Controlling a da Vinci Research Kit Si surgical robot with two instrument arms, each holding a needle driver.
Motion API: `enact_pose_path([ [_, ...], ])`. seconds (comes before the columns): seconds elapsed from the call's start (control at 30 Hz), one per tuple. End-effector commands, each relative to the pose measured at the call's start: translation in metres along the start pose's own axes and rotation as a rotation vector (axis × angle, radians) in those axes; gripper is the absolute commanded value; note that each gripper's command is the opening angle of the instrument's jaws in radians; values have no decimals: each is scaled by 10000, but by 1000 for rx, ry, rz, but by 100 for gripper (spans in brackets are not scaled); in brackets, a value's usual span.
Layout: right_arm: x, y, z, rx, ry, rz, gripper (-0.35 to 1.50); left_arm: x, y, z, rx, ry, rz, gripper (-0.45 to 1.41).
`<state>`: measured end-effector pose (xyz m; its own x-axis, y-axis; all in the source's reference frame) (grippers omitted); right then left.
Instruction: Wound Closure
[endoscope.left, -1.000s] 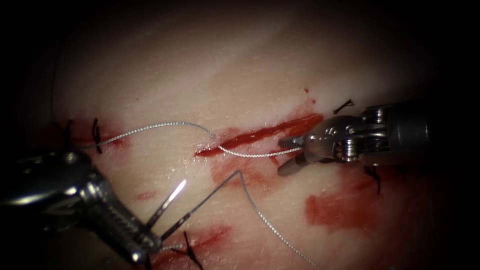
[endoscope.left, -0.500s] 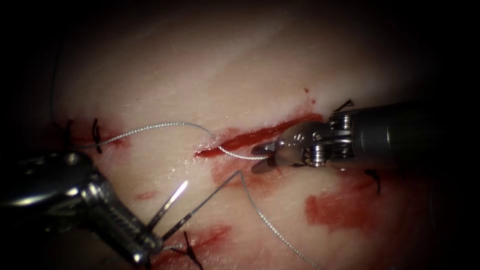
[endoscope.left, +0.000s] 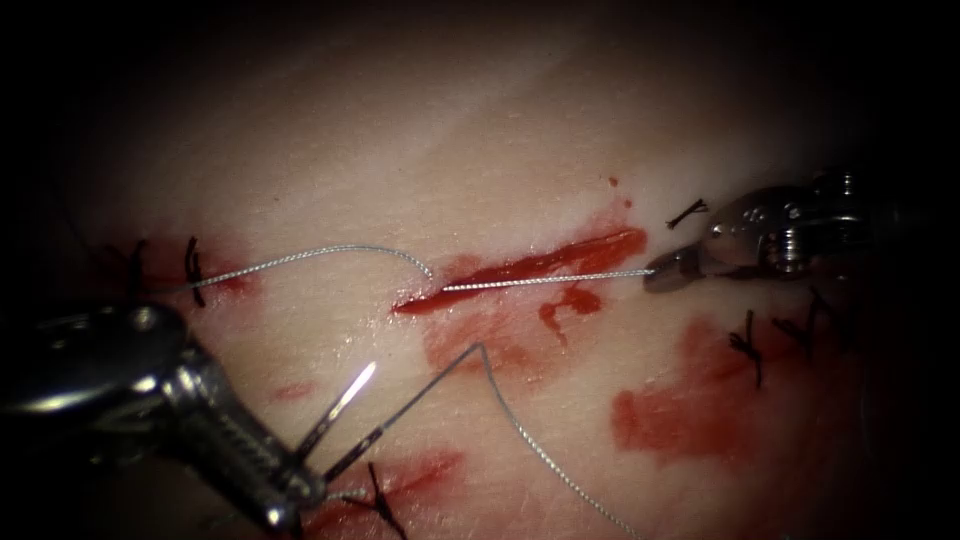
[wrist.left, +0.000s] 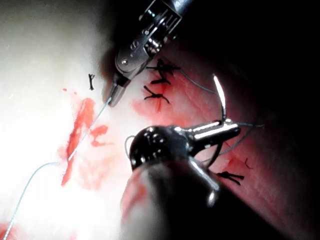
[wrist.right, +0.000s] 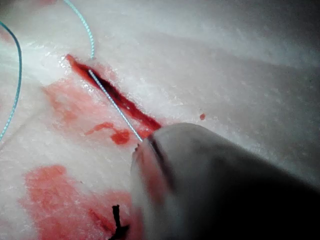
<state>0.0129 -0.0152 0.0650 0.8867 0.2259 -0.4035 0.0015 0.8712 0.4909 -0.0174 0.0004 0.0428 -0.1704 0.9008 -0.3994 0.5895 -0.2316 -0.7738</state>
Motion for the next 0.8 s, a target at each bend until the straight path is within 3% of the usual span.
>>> enact_pose_path([
  [0.03, -15, 9, 0, -13, -8, 13, -35, -3, -6, 1, 0, 0, -1, -45],
  [0.23, -54, 22, -18, -22, -21, 69, -35, -3, -6, 1, 0, 1, -1, -45],
  [0.4, -69, 24, -25, -24, -33, 109, -35, -3, -6, 1, 0, 1, -1, -45],
  [0.63, -113, 34, -43, -31, -60, 163, -35, -3, -5, 2, 0, 0, -1, -45],
  [0.8, -130, 39, -52, -44, -81, 179, -35, -3, -5, 2, 0, 0, -2, -45],
])
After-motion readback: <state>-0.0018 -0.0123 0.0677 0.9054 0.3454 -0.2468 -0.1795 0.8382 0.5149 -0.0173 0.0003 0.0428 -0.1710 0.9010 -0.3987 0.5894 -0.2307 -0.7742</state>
